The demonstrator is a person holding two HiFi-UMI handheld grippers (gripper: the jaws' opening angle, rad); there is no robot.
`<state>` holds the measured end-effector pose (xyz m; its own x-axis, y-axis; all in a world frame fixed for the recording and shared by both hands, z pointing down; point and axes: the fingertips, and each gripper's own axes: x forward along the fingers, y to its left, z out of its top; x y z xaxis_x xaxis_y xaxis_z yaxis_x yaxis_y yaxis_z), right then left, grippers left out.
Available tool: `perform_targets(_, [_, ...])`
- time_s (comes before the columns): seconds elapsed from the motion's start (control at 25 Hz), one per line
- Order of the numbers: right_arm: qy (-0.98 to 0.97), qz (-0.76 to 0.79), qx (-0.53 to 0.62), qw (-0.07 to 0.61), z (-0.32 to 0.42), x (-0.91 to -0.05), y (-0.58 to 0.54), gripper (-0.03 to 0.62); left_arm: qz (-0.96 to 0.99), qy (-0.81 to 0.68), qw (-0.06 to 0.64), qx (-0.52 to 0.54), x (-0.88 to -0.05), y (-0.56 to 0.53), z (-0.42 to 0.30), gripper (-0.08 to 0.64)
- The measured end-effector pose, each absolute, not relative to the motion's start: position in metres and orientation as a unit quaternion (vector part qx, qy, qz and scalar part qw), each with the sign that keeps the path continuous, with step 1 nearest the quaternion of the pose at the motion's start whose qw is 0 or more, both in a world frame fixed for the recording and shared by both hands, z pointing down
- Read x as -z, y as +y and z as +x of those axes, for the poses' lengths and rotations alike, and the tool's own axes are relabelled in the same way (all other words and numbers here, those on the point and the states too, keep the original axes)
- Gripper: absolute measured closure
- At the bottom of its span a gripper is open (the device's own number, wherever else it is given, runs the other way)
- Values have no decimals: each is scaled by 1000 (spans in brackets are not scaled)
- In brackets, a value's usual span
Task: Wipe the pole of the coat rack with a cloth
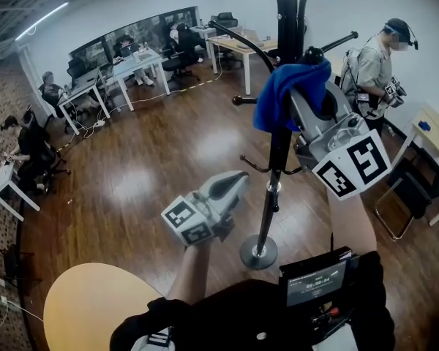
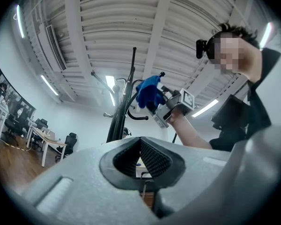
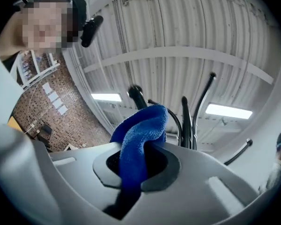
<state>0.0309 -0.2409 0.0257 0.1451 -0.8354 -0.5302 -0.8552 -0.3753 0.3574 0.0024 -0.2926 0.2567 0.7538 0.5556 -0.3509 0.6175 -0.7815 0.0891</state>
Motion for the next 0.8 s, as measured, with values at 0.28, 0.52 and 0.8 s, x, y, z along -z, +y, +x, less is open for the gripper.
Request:
perform_targets(0.28, [513,-834,-203,-23,124,-128,-272,574,932,316,113,138,-267,-292,2,558])
perform_targets(0.52, [523,-841,-130,-40,126,-257,-282,574,935,307,124,127,-276,-307,3,558])
perform_targets(0.8, [553,-827,62,-76,131,-424,-279,574,939,298,135,108,-297,-301,8,558])
